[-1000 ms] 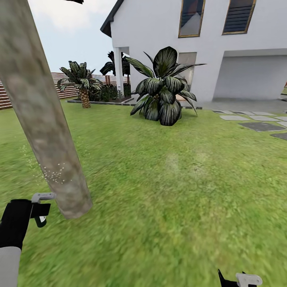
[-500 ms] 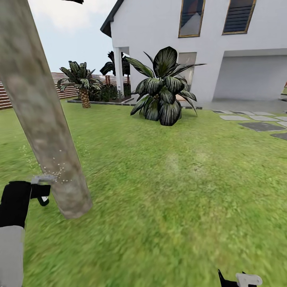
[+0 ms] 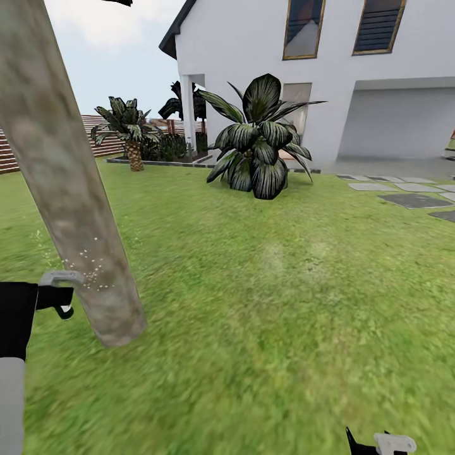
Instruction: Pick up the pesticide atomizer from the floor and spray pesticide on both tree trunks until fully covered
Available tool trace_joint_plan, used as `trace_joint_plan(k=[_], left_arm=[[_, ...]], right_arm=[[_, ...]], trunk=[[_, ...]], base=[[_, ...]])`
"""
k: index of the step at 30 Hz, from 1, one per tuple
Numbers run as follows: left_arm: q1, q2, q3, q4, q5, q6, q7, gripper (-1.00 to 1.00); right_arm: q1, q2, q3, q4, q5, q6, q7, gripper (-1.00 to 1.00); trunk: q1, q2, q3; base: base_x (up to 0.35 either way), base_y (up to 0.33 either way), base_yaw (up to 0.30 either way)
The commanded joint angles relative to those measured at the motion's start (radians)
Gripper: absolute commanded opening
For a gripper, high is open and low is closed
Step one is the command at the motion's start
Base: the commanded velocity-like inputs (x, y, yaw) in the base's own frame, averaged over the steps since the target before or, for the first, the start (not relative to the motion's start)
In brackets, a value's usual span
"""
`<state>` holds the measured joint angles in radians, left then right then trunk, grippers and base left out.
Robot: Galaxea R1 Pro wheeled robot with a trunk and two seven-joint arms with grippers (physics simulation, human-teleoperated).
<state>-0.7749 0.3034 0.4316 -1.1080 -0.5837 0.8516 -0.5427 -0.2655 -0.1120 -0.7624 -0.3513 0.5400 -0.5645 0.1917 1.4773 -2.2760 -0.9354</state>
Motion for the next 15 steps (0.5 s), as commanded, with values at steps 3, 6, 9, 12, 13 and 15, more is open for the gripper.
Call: trace_joint_plan(k=[3, 6, 9, 12, 13, 15], left_arm=[[0.009, -0.004, -0.009, -0.037, -0.002, 0.001, -0.001, -1.00], [0.008, -0.009, -0.011, -0.051, -0.002, 0.003, -0.002, -1.00], [0.007, -0.010, -0.011, -0.053, -0.002, 0.004, -0.002, -1.00], [0.006, -0.010, -0.011, -0.053, -0.001, 0.004, -0.002, -1.00], [0.003, -0.011, -0.011, -0.054, 0.000, 0.004, -0.002, -1.00], [-0.001, -0.015, -0.038, -0.063, 0.001, 0.006, -0.003, -1.00]], right_arm=[[0.000, 0.000, 0.000, 0.000, 0.000, 0.000, 0.000, 1.00], [0.000, 0.000, 0.000, 0.000, 0.000, 0.000, 0.000, 1.00], [0.000, 0.000, 0.000, 0.000, 0.000, 0.000, 0.000, 1.00], [0.000, 0.000, 0.000, 0.000, 0.000, 0.000, 0.000, 1.00], [0.000, 0.000, 0.000, 0.000, 0.000, 0.000, 0.000, 1.00], [0.000, 0.000, 0.000, 0.000, 0.000, 0.000, 0.001, 1.00]], trunk=[[0.000, 0.000, 0.000], [0.000, 0.000, 0.000], [0.000, 0.000, 0.000], [0.000, 0.000, 0.000], [0.000, 0.000, 0.000], [0.000, 0.000, 0.000]], base=[[-0.010, 0.000, 0.000], [-0.212, 0.000, 0.000], [-0.060, 0.000, 0.000], [-0.008, 0.000, 0.000], [-0.002, 0.000, 0.000], [0.000, 0.000, 0.000]])
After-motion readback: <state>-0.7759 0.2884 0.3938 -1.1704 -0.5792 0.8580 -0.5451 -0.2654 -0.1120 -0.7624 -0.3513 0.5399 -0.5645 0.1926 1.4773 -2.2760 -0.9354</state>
